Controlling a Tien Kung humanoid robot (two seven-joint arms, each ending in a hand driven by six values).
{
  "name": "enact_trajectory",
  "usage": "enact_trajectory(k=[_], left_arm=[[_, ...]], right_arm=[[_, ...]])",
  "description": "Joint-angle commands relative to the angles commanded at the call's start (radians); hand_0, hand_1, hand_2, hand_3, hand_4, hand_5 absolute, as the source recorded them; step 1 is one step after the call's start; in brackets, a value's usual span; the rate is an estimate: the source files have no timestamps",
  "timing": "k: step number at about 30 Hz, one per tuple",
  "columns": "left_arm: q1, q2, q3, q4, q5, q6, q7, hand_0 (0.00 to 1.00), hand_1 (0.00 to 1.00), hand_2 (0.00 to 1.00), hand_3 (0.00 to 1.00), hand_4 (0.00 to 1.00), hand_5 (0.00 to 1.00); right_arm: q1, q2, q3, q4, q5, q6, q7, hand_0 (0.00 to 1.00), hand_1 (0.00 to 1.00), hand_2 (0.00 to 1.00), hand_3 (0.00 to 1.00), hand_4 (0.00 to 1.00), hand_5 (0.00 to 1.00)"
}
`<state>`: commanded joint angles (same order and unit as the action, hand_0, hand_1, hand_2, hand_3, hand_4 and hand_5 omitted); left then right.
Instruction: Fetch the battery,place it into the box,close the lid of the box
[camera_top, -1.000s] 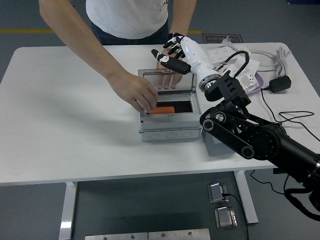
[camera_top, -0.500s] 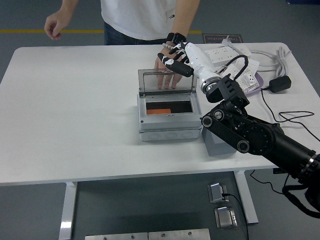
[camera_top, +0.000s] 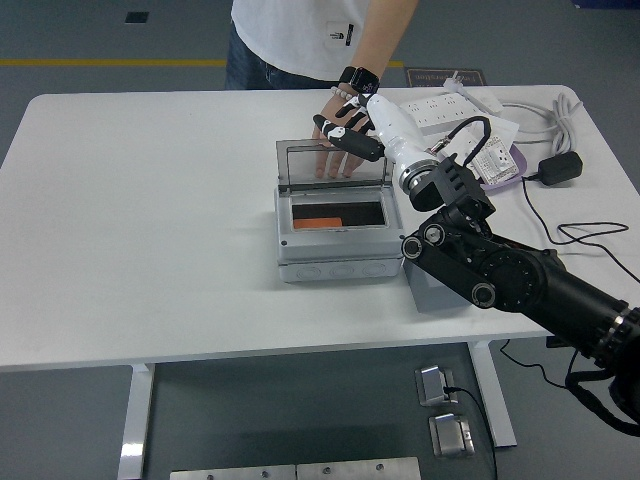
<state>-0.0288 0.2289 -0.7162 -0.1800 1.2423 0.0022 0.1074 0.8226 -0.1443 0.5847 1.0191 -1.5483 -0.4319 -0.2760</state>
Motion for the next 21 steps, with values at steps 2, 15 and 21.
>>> enact_trajectory(k=[2, 15, 21], left_arm=[[0.0, -0.001, 0.0, 0.0, -0.002, 0.001, 0.0, 0.391, 0.602, 0.53, 0.485, 0.002, 0.002], [0.006, 0.0, -0.009, 0.0, -0.005, 0.007, -0.002, 0.39, 0.602, 0.529, 0.485, 0.002, 0.002], [0.006, 0.001, -0.007, 0.0, -0.011, 0.009, -0.003, 0.391, 0.602, 0.529, 0.482, 0.002, 0.002]], right_arm=[[-0.004, -0.008, -0.014, 0.015, -0.002, 0.006, -0.009, 0.679, 0.534, 0.576, 0.629, 0.822, 0.841], [-0.035, -0.088, -0.025, 0.193, -0.115, 0.077, -0.122, 0.486, 0.498, 0.554, 0.597, 0.829, 0.848], [-0.038, -0.118, -0.023, 0.253, -0.142, 0.116, -0.166, 0.37, 0.441, 0.47, 0.466, 0.835, 0.858]])
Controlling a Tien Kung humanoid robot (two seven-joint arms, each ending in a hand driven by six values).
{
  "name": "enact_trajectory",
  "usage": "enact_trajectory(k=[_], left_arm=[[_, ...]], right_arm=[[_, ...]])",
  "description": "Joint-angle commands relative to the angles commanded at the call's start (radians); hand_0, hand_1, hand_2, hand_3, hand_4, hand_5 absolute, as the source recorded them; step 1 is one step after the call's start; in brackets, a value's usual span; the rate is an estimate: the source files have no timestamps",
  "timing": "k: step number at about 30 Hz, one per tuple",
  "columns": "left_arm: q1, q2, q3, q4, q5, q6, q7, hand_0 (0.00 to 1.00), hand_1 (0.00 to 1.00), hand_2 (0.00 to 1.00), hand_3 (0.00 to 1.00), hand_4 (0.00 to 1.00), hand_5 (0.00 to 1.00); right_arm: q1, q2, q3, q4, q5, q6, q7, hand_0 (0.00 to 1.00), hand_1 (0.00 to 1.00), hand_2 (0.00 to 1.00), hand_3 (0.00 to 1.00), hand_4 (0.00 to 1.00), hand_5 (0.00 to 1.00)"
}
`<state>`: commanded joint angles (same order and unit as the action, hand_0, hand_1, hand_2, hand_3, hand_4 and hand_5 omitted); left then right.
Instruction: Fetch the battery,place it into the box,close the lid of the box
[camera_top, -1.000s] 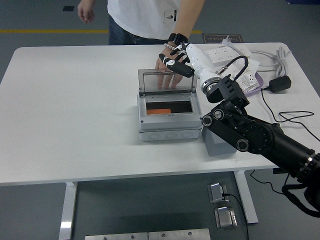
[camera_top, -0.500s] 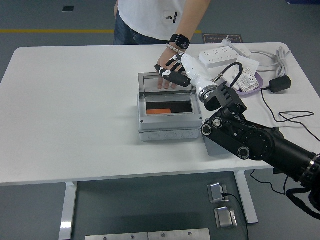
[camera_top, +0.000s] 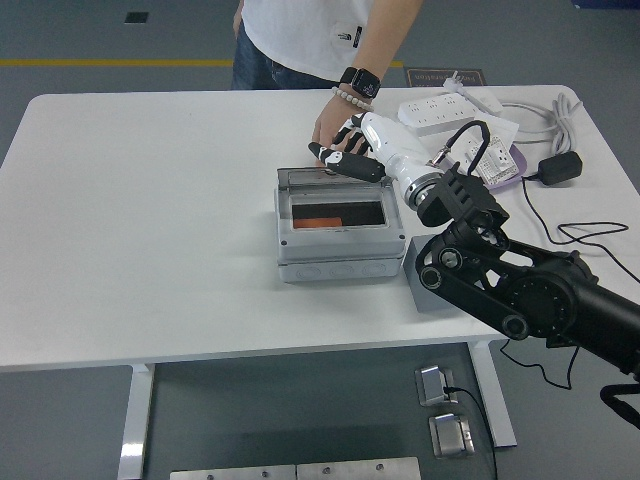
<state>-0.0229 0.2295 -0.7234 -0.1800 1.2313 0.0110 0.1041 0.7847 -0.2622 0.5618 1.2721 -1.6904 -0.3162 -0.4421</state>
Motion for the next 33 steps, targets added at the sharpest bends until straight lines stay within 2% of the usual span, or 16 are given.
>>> enact_trajectory(k=[3, 4, 19, 29, 33], left_arm=[[0.001, 0.0, 0.001, 0.0, -0.003, 0.0, -0.001, 0.391, 0.602, 0.529, 0.482, 0.002, 0.002], [0.001, 0.0, 0.002, 0.0, -0.004, 0.0, -0.001, 0.392, 0.601, 0.529, 0.483, 0.002, 0.002], [0.002, 0.0, 0.001, 0.0, -0.007, 0.004, -0.002, 0.39, 0.6, 0.529, 0.48, 0.002, 0.002], [0.004, -0.002, 0.011, 0.0, -0.017, 0.004, -0.005, 0.39, 0.601, 0.527, 0.481, 0.002, 0.002], [0.004, -0.001, 0.01, 0.0, -0.014, 0.004, -0.005, 0.39, 0.601, 0.527, 0.481, 0.002, 0.002]], right_arm=[[-0.005, -0.008, -0.007, 0.009, 0.004, 0.006, -0.006, 0.37, 0.441, 0.47, 0.466, 0.835, 0.858], [-0.007, -0.01, -0.01, 0.011, 0.005, 0.008, -0.008, 0.34, 0.411, 0.428, 0.387, 0.838, 0.866], [-0.018, -0.044, -0.049, 0.066, -0.003, 0.038, -0.035, 0.305, 0.401, 0.417, 0.364, 0.835, 0.873], [-0.034, -0.052, -0.059, 0.063, 0.008, 0.034, -0.028, 0.293, 0.372, 0.385, 0.347, 0.832, 0.893], [-0.041, -0.059, -0.033, 0.069, -0.006, 0.033, -0.03, 0.293, 0.372, 0.385, 0.347, 0.832, 0.893]])
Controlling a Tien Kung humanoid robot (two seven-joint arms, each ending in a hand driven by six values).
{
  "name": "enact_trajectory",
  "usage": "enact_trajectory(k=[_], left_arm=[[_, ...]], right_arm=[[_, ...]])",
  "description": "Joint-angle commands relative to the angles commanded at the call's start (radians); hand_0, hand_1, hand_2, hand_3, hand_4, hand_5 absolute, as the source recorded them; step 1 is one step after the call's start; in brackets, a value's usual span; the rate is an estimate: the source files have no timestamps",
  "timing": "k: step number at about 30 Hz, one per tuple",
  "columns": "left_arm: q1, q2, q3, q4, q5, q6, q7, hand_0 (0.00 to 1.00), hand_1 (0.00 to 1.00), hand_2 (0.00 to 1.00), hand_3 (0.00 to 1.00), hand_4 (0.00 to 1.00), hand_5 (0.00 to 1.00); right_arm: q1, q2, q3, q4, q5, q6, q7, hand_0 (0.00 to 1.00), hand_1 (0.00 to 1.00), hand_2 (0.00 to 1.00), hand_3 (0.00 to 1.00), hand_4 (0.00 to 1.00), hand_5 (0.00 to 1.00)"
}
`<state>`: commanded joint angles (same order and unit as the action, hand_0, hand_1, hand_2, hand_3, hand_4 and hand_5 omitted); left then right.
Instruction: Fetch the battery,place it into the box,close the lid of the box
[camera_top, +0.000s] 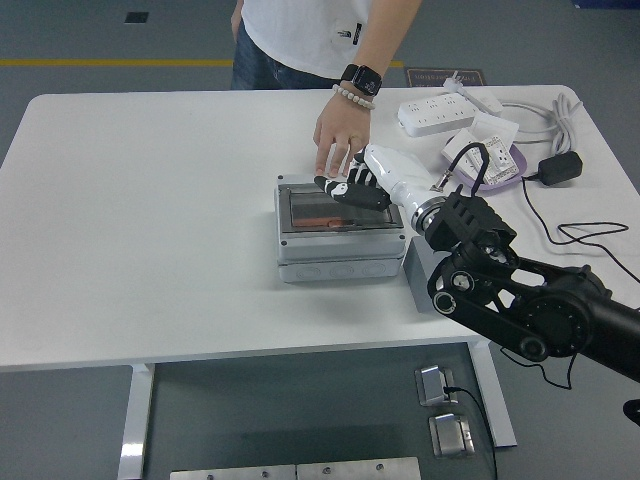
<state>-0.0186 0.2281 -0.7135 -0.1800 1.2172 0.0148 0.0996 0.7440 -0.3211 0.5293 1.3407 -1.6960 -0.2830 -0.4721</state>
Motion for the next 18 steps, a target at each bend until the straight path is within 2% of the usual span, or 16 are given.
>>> enact_trajectory(k=[12, 16, 18], left_arm=[[0.003, -0.006, -0.01, 0.0, 0.009, -0.001, 0.003, 0.389, 0.601, 0.527, 0.481, 0.002, 0.002], [0.006, -0.009, -0.015, 0.0, 0.012, -0.001, 0.005, 0.39, 0.6, 0.527, 0.481, 0.002, 0.002], [0.008, -0.01, -0.017, 0.0, 0.014, -0.001, 0.006, 0.39, 0.6, 0.527, 0.481, 0.002, 0.002]], right_arm=[[-0.072, -0.05, 0.202, 0.025, -0.058, 0.012, 0.015, 0.299, 0.376, 0.387, 0.365, 0.839, 0.914], [-0.108, -0.07, 0.286, 0.02, -0.046, -0.024, 0.068, 0.293, 0.371, 0.382, 0.378, 0.839, 0.92], [-0.13, -0.074, 0.332, 0.017, -0.02, -0.063, 0.111, 0.293, 0.371, 0.382, 0.378, 0.839, 0.92]])
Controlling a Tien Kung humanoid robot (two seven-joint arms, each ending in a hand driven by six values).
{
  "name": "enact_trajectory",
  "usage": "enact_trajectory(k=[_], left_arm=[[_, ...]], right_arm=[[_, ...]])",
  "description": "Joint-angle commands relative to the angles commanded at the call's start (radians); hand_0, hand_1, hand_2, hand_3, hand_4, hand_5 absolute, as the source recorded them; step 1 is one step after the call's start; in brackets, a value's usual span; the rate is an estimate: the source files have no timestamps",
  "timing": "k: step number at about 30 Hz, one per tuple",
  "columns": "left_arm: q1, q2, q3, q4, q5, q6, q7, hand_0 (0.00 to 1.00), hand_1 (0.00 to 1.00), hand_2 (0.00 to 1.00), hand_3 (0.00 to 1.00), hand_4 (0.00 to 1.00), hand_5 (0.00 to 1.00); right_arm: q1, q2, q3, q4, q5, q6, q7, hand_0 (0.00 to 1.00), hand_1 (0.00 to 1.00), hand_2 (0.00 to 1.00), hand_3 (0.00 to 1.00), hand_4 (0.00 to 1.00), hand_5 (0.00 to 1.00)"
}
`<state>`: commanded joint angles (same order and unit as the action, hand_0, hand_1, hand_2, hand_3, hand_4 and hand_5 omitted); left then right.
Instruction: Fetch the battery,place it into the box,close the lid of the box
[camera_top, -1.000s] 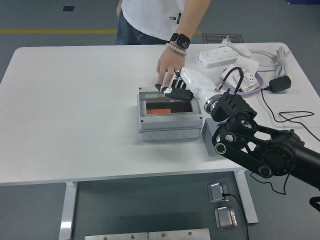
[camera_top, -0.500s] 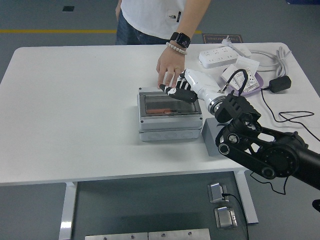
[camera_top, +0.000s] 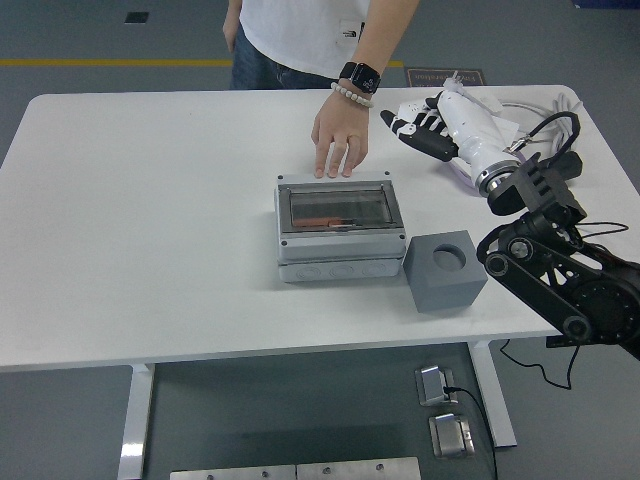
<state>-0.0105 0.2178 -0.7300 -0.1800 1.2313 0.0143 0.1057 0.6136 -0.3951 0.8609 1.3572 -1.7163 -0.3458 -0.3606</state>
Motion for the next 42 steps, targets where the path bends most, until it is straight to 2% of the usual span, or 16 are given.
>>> enact_trajectory(k=[6, 8, 10, 12, 13, 14, 15, 18, 19, 24, 25, 27, 30, 31, 42], left_arm=[[0.008, -0.004, -0.007, 0.0, 0.005, 0.002, 0.002, 0.39, 0.601, 0.528, 0.481, 0.002, 0.002], [0.01, -0.005, -0.009, 0.0, 0.006, 0.003, 0.002, 0.391, 0.601, 0.528, 0.482, 0.002, 0.002], [0.012, -0.006, -0.009, 0.0, 0.004, 0.004, 0.001, 0.391, 0.601, 0.528, 0.482, 0.002, 0.002], [0.014, -0.007, -0.009, 0.0, 0.003, 0.005, 0.0, 0.391, 0.601, 0.528, 0.482, 0.002, 0.002], [0.015, -0.007, -0.009, 0.0, 0.002, 0.006, 0.0, 0.391, 0.601, 0.528, 0.482, 0.002, 0.002], [0.016, -0.008, -0.009, 0.0, 0.001, 0.006, -0.001, 0.391, 0.601, 0.528, 0.482, 0.002, 0.002], [0.016, -0.008, -0.01, 0.0, 0.0, 0.007, -0.001, 0.391, 0.601, 0.528, 0.482, 0.002, 0.002], [0.018, -0.009, -0.01, 0.0, -0.001, 0.008, -0.002, 0.391, 0.601, 0.528, 0.482, 0.002, 0.002], [0.018, -0.009, -0.01, 0.0, -0.001, 0.009, -0.002, 0.39, 0.601, 0.528, 0.481, 0.002, 0.002], [0.024, -0.012, -0.014, 0.0, -0.003, 0.012, -0.003, 0.39, 0.601, 0.528, 0.481, 0.002, 0.002], [0.025, -0.013, -0.014, 0.0, -0.004, 0.012, -0.003, 0.391, 0.601, 0.527, 0.479, 0.002, 0.002], [0.027, -0.013, -0.015, 0.0, -0.006, 0.014, -0.003, 0.391, 0.601, 0.527, 0.479, 0.002, 0.002], [0.031, -0.012, -0.018, 0.0, -0.007, 0.017, -0.003, 0.391, 0.601, 0.527, 0.479, 0.002, 0.002], [0.033, -0.011, -0.018, 0.0, -0.008, 0.017, -0.003, 0.39, 0.599, 0.527, 0.481, 0.002, 0.002], [0.051, 0.002, -0.023, 0.0, -0.006, 0.02, -0.001, 0.39, 0.599, 0.528, 0.481, 0.002, 0.002]], right_arm=[[-0.073, 0.008, 0.116, -0.008, 0.134, -0.118, 0.149, 0.289, 0.367, 0.381, 0.399, 0.843, 0.918], [-0.104, 0.019, 0.161, -0.02, 0.21, -0.16, 0.226, 0.291, 0.367, 0.396, 0.415, 0.843, 0.911], [-0.132, 0.032, 0.198, -0.032, 0.288, -0.178, 0.304, 0.291, 0.367, 0.396, 0.415, 0.843, 0.911], [-0.16, 0.047, 0.223, -0.046, 0.352, -0.164, 0.368, 0.291, 0.367, 0.396, 0.415, 0.843, 0.911], [-0.174, 0.054, 0.232, -0.052, 0.394, -0.153, 0.41, 0.339, 0.377, 0.417, 0.455, 0.846, 0.911], [-0.184, 0.058, 0.236, -0.055, 0.43, -0.142, 0.446, 0.339, 0.377, 0.417, 0.455, 0.846, 0.911], [-0.202, 0.065, 0.241, -0.06, 0.484, -0.12, 0.5, 0.339, 0.377, 0.417, 0.455, 0.846, 0.911], [-0.233, 0.07, 0.246, -0.066, 0.589, -0.079, 0.603, 0.339, 0.377, 0.417, 0.455, 0.846, 0.911], [-0.242, 0.071, 0.247, -0.068, 0.625, -0.069, 0.636, 0.407, 0.44, 0.47, 0.527, 0.852, 0.92], [-0.286, 0.067, 0.258, -0.072, 0.824, -0.039, 0.778, 0.407, 0.44, 0.47, 0.527, 0.852, 0.92], [-0.29, 0.066, 0.26, -0.072, 0.855, -0.036, 0.796, 0.519, 0.525, 0.544, 0.622, 0.861, 0.919], [-0.3, 0.064, 0.264, -0.069, 0.918, -0.031, 0.816, 0.519, 0.525, 0.544, 0.622, 0.861, 0.919], [-0.308, 0.059, 0.265, -0.062, 0.982, -0.023, 0.806, 0.519, 0.525, 0.544, 0.622, 0.861, 0.919], [-0.31, 0.058, 0.265, -0.059, 0.997, -0.022, 0.799, 0.545, 0.558, 0.587, 0.649, 0.872, 0.917], [-0.337, 0.047, 0.263, -0.044, 1.009, -0.007, 0.741, 0.563, 0.578, 0.603, 0.66, 0.883, 0.902]])
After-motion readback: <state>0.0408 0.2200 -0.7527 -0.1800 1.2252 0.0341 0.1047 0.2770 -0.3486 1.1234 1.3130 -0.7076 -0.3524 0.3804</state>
